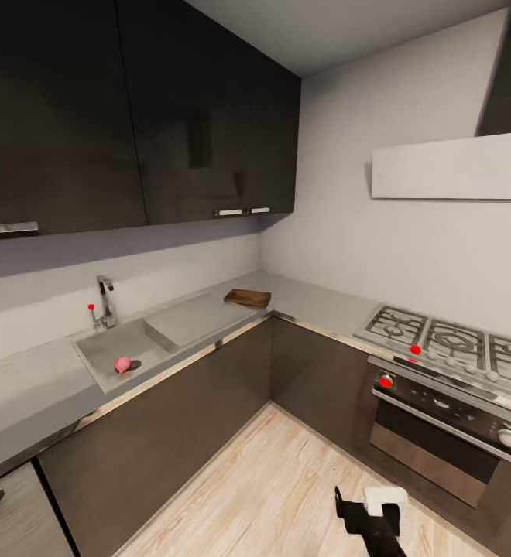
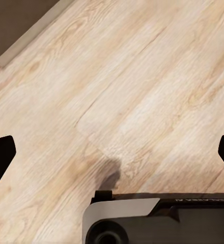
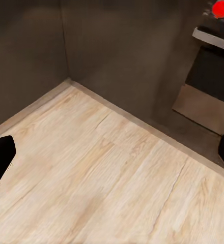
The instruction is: In the kitchen, take the Vidalia onion out of the sink, dice it on the chopping board with the paring knife, put the diced onion into the bowl on the countertop, then place both the paring knife and the chopping board into the sink.
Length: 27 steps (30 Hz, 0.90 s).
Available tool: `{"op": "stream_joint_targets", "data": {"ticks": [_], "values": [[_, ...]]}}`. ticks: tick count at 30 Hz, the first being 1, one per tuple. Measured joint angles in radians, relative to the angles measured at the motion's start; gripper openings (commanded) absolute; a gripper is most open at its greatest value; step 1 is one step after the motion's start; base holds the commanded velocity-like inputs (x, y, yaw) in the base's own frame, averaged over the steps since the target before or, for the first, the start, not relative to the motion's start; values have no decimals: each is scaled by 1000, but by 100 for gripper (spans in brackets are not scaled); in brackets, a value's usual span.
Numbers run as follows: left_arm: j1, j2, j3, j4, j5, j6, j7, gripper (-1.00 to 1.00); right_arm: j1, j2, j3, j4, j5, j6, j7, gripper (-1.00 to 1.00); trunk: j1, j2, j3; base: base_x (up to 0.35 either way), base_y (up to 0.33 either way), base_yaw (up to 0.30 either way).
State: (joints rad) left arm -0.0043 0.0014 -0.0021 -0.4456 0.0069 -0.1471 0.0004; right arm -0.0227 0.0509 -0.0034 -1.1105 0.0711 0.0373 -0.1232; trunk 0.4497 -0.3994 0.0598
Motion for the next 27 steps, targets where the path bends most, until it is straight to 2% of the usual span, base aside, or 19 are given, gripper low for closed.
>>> {"op": "stream_joint_targets", "data": {"ticks": [2,7,15,20,21,23,25,26,27], "values": [[0,0,0,10,0,0,0,100,-37,8,0,-47,2,57,-6,100,0,0,0,1,-1,0],[0,0,-1,18,-1,0,0,100,-152,31,1,-75,3,158,-25,100,0,0,0,0,0,0],[0,0,0,20,0,0,0,100,-326,37,1,-74,3,286,-75,100,0,0,0,0,0,0],[0,0,0,21,0,0,-1,100,-474,38,1,-34,3,357,-123,100,0,0,0,0,0,0],[0,0,0,21,0,0,-1,100,-516,38,1,-10,3,376,-133,100,0,0,0,0,0,0],[0,0,-1,21,0,0,-3,100,-645,38,1,95,3,406,-158,100,0,0,0,0,0,0],[0,0,-1,21,0,0,-4,100,-797,38,1,232,4,416,-179,100,0,0,0,0,0,0],[0,0,-1,20,0,0,-4,100,-831,38,1,262,3,418,-182,100,0,0,0,0,0,0],[0,0,-1,20,0,0,-4,100,-889,38,1,320,4,419,-186,100,0,0,0,0,0,0]]}}
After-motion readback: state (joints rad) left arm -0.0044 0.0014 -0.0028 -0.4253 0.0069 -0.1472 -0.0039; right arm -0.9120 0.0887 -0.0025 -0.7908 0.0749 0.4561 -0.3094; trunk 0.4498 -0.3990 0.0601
